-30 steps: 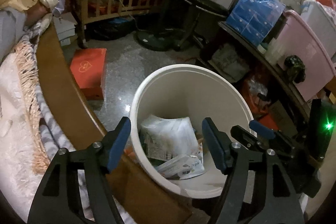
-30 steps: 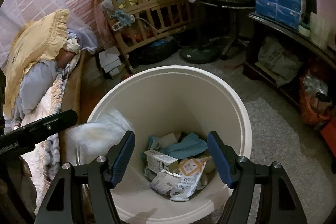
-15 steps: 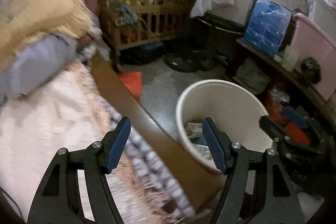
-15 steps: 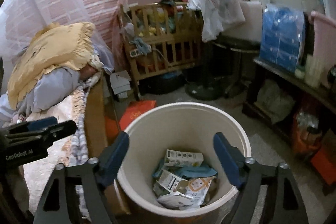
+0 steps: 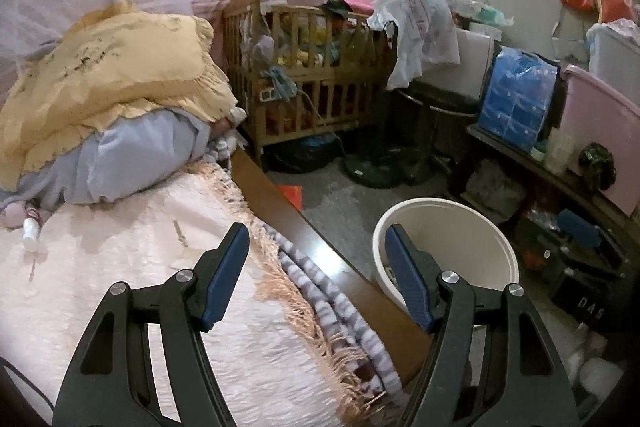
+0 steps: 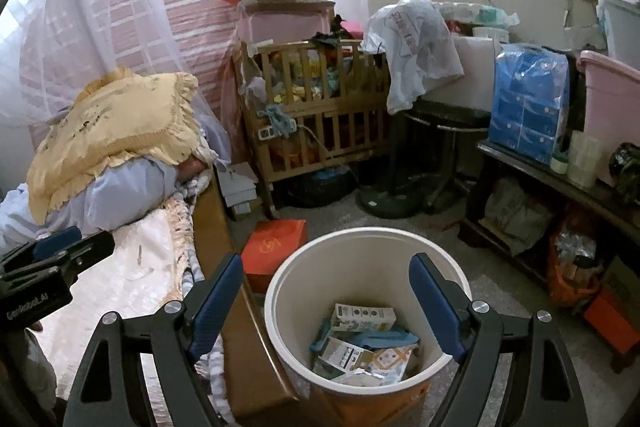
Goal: Collect trash
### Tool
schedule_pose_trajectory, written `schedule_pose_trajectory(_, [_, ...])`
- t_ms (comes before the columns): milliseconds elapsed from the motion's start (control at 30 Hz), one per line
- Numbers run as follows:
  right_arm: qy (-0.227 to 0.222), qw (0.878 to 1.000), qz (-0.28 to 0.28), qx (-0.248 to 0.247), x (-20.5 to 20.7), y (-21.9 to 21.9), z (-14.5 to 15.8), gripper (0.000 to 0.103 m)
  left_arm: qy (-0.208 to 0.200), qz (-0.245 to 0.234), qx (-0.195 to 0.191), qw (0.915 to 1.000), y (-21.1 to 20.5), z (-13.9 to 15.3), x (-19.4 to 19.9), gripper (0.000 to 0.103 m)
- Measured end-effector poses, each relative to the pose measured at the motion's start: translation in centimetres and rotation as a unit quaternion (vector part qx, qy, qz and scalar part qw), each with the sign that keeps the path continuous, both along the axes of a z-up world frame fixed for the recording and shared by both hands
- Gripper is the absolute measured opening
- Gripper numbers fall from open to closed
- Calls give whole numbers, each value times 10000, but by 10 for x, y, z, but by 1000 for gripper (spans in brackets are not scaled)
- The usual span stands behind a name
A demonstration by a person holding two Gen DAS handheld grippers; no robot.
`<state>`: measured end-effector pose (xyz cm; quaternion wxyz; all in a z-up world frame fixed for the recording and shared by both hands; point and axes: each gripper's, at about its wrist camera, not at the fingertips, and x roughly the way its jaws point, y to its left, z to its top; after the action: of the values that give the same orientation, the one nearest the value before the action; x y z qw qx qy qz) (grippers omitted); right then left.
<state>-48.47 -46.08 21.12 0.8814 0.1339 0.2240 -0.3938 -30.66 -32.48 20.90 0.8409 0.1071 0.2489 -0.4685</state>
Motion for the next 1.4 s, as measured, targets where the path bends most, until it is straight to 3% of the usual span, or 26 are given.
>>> schedule_pose_trajectory(200, [-10, 9999, -3, -155, 2, 10, 13, 84, -311, 49, -227, 9992, 19, 12, -10, 70])
schedule_pose_trajectory(567, [-42, 9997, 14, -260, 1, 23, 24, 89, -347, 121, -448, 9983, 32, 24, -15, 70])
schedule_pose_trajectory(1400, [54, 9996, 76, -250, 4, 23, 26, 92, -280, 178, -400, 9986, 33, 14, -15, 70])
